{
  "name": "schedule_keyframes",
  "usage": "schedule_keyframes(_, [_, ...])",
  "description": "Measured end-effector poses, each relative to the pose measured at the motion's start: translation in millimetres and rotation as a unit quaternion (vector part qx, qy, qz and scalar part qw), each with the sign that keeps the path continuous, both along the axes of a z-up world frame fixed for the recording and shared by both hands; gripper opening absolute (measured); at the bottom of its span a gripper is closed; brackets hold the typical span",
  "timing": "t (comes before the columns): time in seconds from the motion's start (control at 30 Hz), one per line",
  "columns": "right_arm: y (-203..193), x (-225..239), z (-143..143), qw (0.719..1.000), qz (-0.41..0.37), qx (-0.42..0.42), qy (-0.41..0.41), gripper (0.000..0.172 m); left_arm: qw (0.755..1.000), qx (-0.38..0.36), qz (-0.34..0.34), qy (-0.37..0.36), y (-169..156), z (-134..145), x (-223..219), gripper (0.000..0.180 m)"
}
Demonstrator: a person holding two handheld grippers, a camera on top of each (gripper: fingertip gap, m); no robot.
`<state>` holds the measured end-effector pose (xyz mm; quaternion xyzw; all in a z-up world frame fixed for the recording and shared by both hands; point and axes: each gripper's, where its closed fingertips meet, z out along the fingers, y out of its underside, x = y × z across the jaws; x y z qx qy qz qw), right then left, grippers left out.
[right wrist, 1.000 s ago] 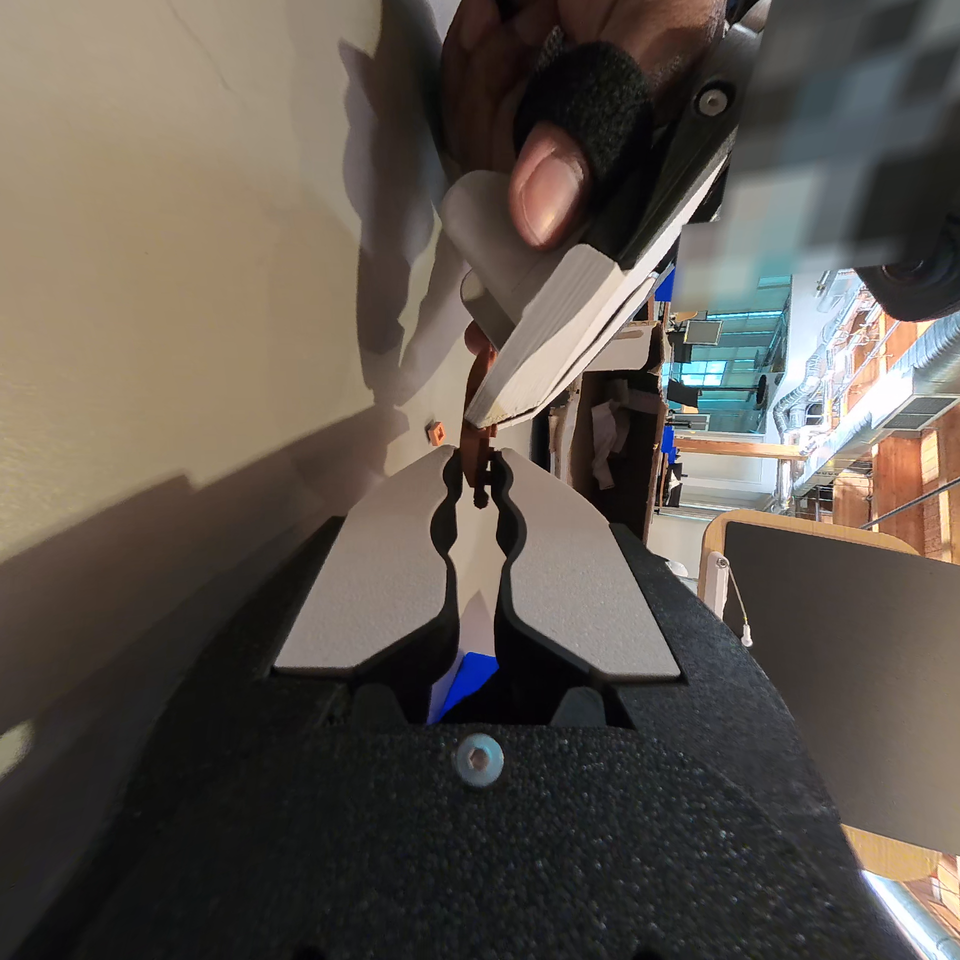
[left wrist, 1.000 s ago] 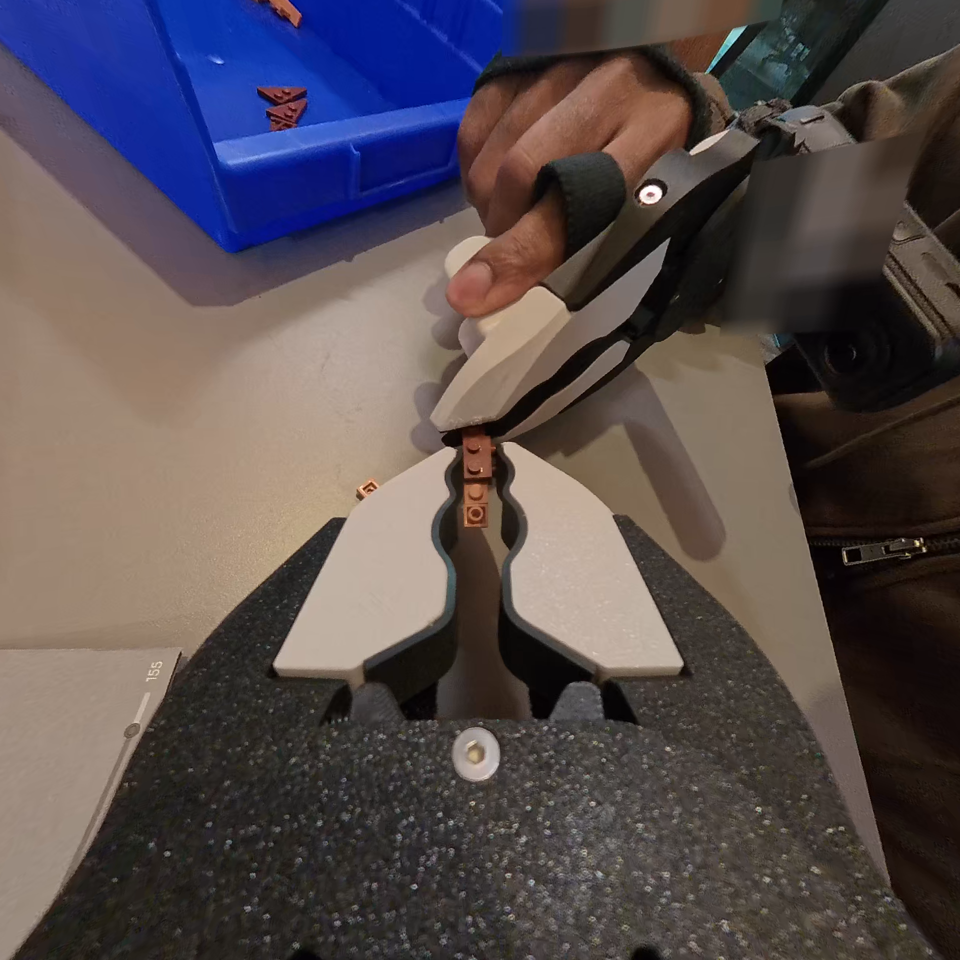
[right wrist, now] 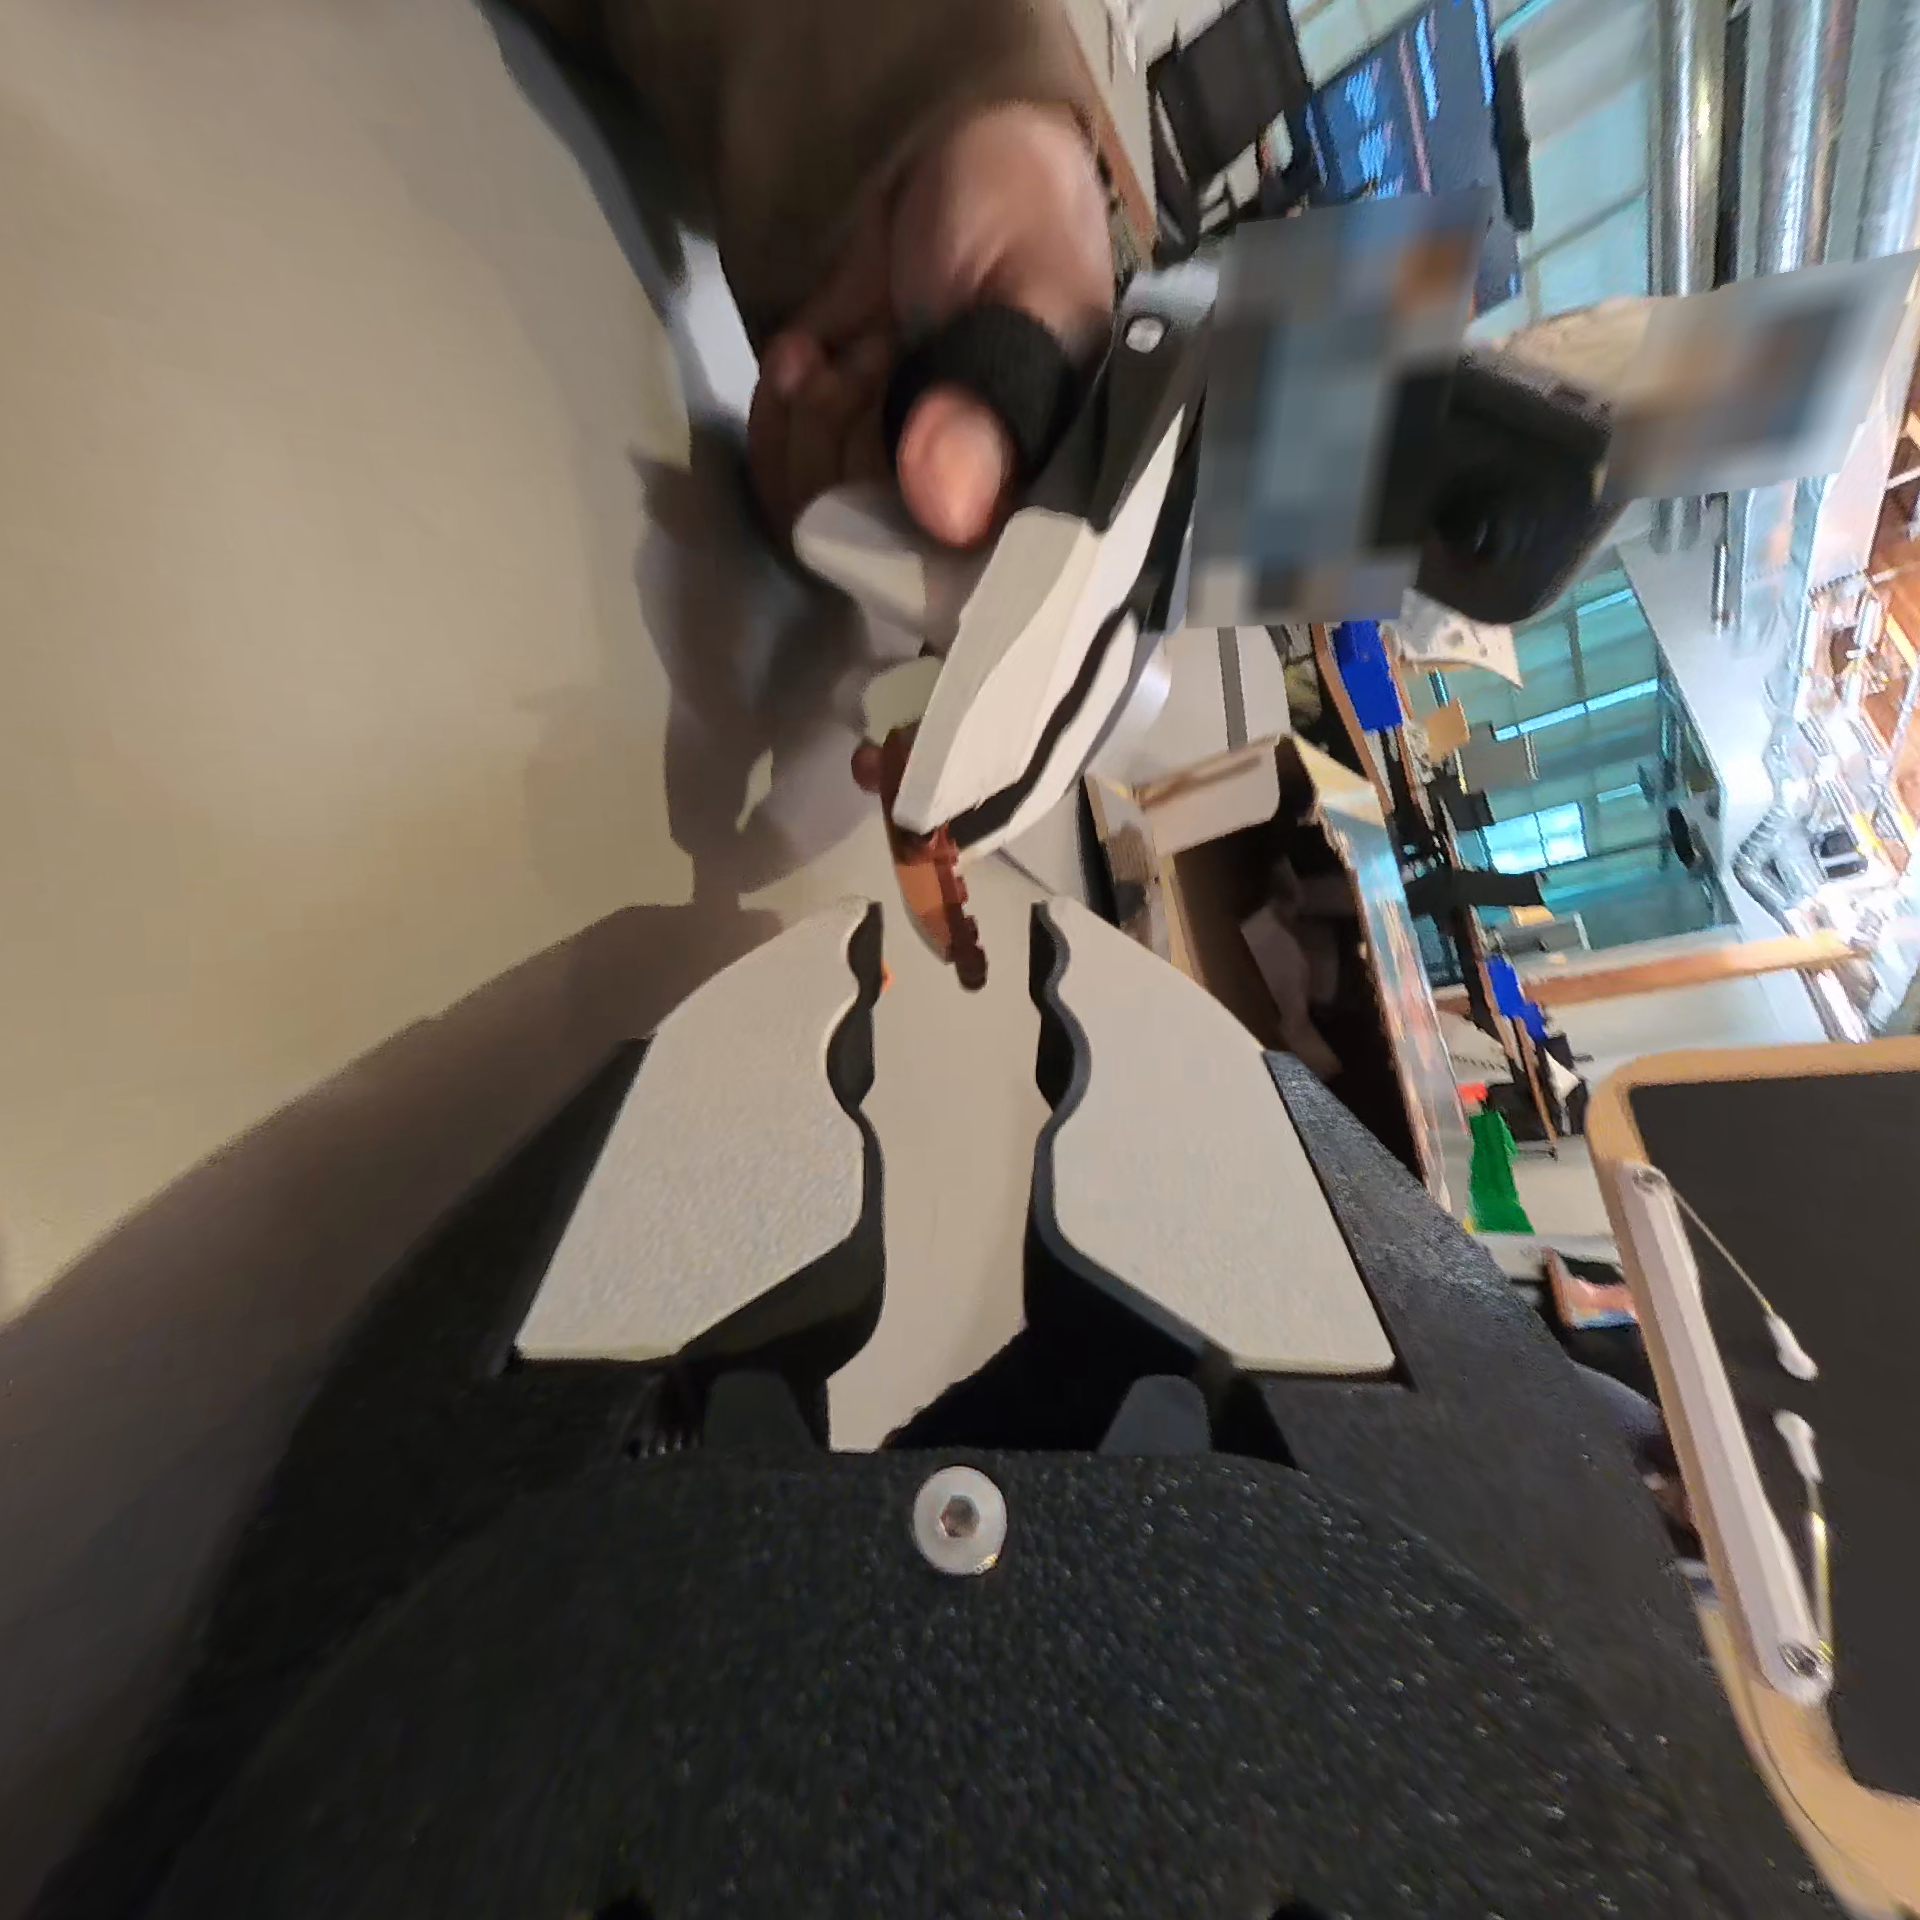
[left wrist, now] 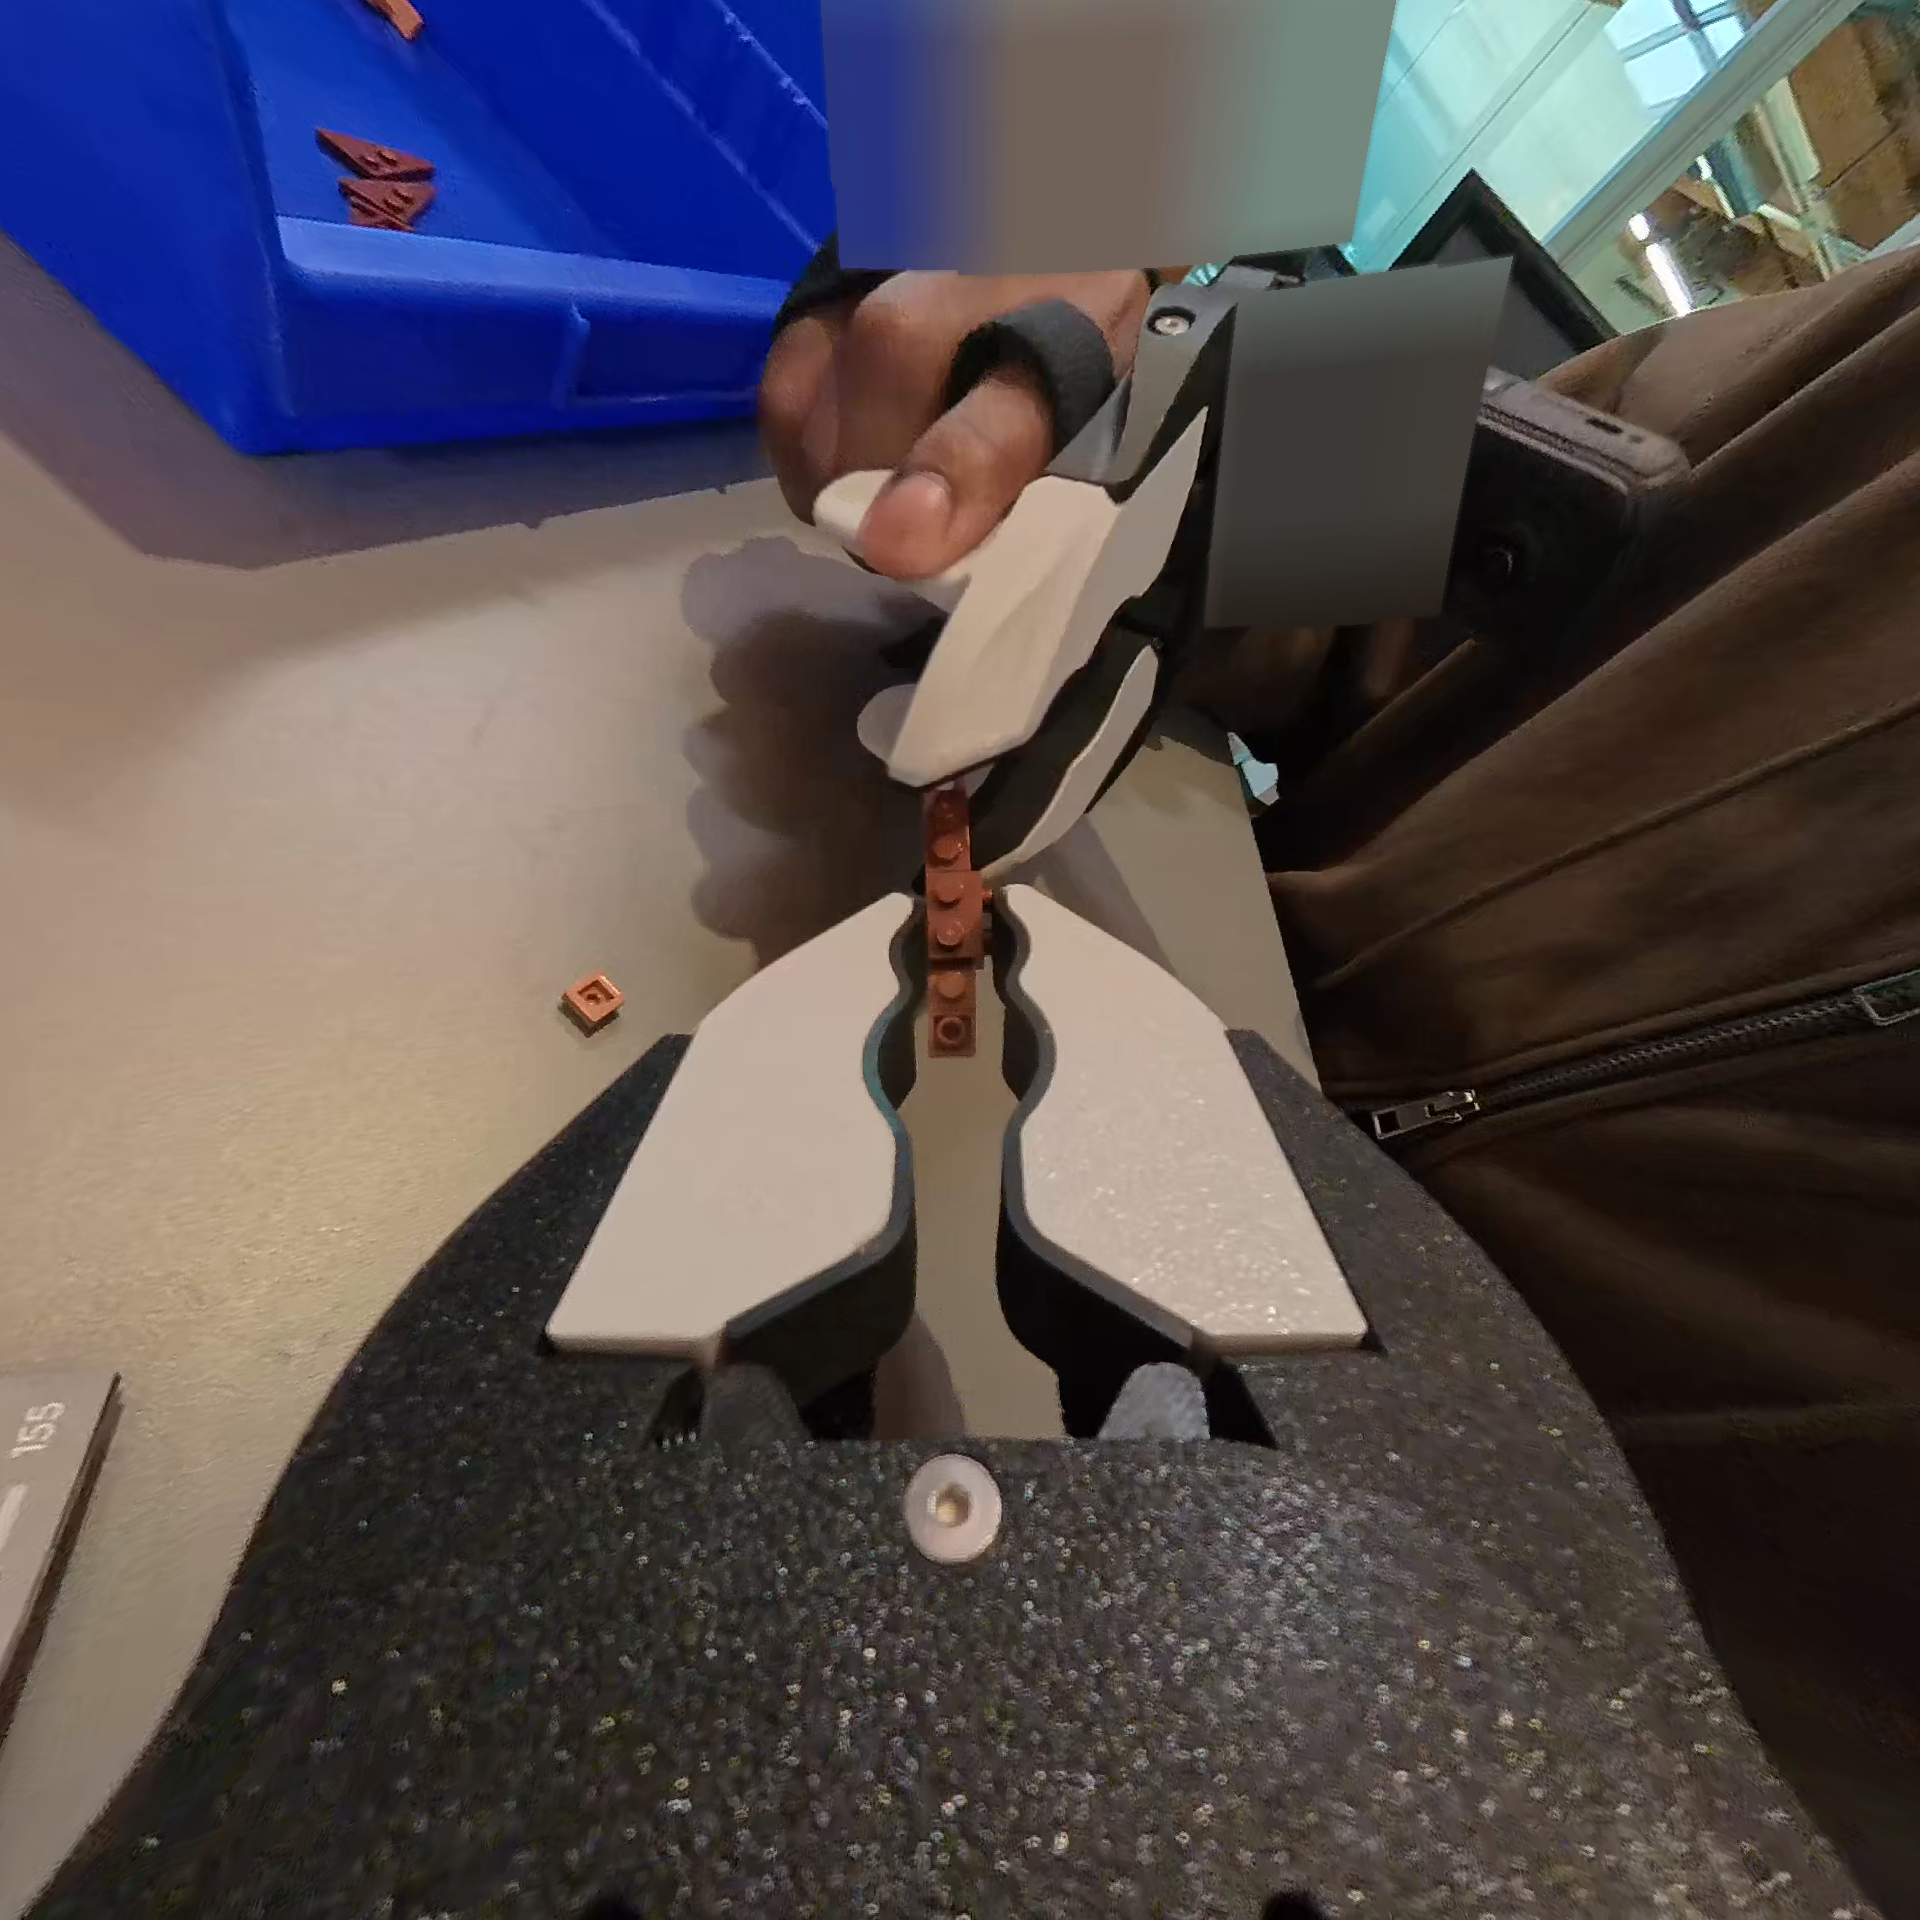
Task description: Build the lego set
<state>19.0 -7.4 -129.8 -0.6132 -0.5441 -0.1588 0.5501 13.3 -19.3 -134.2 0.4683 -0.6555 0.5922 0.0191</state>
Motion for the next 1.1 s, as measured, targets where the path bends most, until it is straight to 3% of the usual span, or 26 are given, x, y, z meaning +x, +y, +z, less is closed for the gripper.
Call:
schedule_keyframes(0.3, [-7, -8, -5, 0.999, 0.032, -0.026, -0.003, 0.011, 1.000, -0.007, -0.020, 0.009, -6, -1, -5, 0.011])
schedule_keyframes(0.6, [-13, -11, -10, 0.997, 0.056, -0.052, -0.007, 0.011, 0.999, 0.008, -0.040, 0.018, -13, -6, -10, 0.011])
schedule_keyframes(0.73, [-8, -4, -7, 0.998, 0.032, -0.050, 0.013, 0.011, 1.000, -0.004, -0.018, 0.010, -8, -1, -5, 0.012])
schedule_keyframes(0.87, [1, 14, -6, 0.995, -0.019, -0.069, 0.069, 0.011, 0.999, -0.011, 0.026, -0.025, 8, 9, 5, 0.039])
schedule_keyframes(0.97, [2, 20, -6, 0.986, -0.036, -0.103, 0.128, 0.011, 0.992, 0.061, 0.050, -0.099, 17, 12, 11, 0.040])
schedule_keyframes(1.1, [2, 22, -3, 0.970, -0.045, -0.140, 0.193, 0.011, 0.961, 0.184, 0.047, -0.201, 16, 9, 15, 0.037])
